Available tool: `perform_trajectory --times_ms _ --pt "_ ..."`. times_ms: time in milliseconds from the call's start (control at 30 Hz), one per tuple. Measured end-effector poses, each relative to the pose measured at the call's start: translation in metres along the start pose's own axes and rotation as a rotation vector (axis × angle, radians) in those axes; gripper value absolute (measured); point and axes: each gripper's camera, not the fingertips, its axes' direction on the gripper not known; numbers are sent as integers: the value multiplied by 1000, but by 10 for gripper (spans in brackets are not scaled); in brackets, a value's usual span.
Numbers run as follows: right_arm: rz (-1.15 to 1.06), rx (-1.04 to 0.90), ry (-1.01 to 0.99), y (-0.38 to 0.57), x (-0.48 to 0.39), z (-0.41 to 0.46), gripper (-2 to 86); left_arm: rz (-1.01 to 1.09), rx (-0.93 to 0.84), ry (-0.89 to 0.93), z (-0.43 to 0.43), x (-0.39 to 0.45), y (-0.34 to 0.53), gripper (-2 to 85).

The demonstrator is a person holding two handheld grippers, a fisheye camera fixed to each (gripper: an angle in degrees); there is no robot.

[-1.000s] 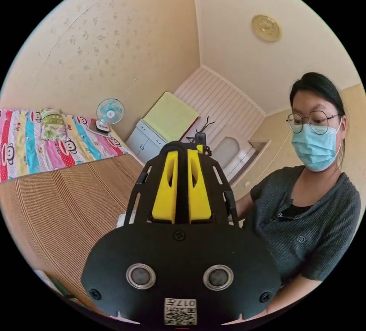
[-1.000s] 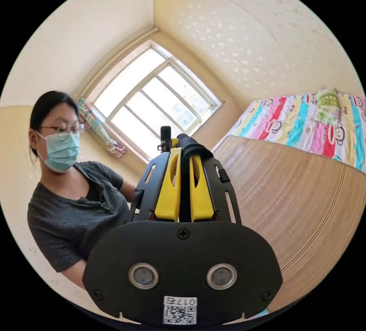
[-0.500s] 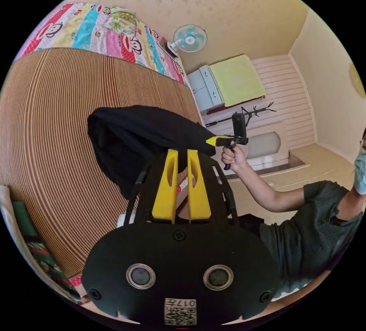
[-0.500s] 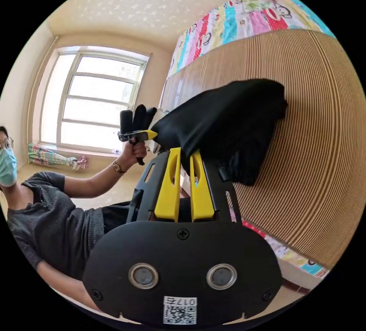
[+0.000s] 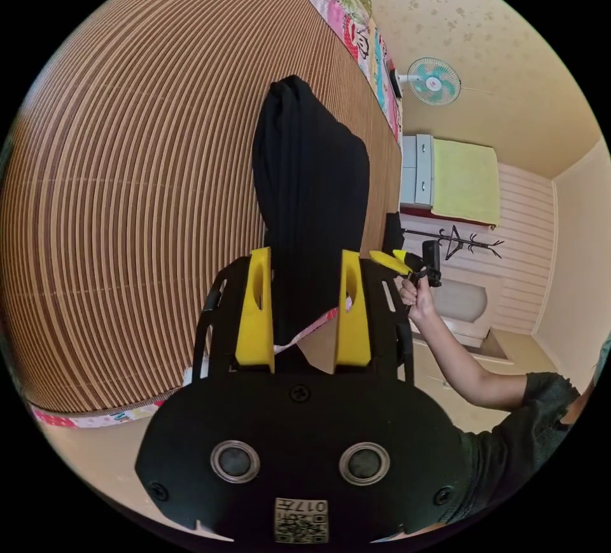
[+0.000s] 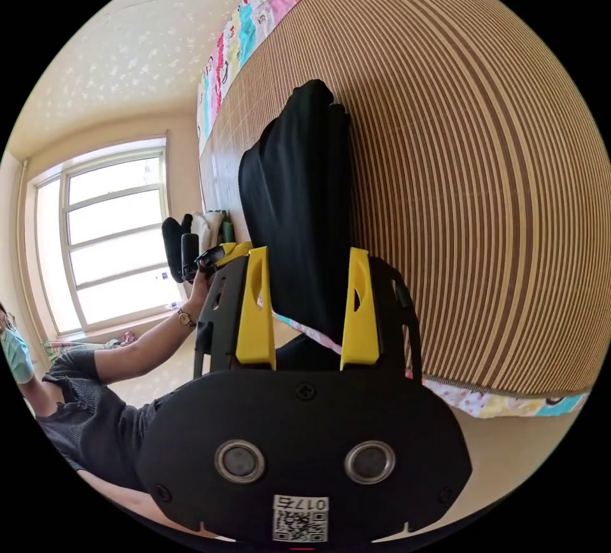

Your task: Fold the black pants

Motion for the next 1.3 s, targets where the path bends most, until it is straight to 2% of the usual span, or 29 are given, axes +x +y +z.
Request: perform_trajectory --times_ms 167,233,267,400,633,767,967,1300 --pt "50 -56 -107 -31 28 22 187 -14 -50 60 35 -26 -55 161" --pt "47 -99 -149 -29 30 34 169 -60 -171 137 67 -37 -66 143" --pt "82 -70 -150 -22 31 33 158 -82 -168 158 71 -40 -66 141" --pt "118 -50 -252 16 32 14 109 -70 -137 122 69 -34 -52 113" --pt "117 -23 -404 120 30 -48 76 -19 -288 283 68 -5 18 93" --pt "104 -3 -427 170 36 -116 70 9 -319 287 82 42 48 91" --pt "27 88 -396 212 73 -261 69 89 -316 276 159 152 57 91" --pt "-133 271 -182 238 167 -560 78 295 -278 429 409 370 -5 97"
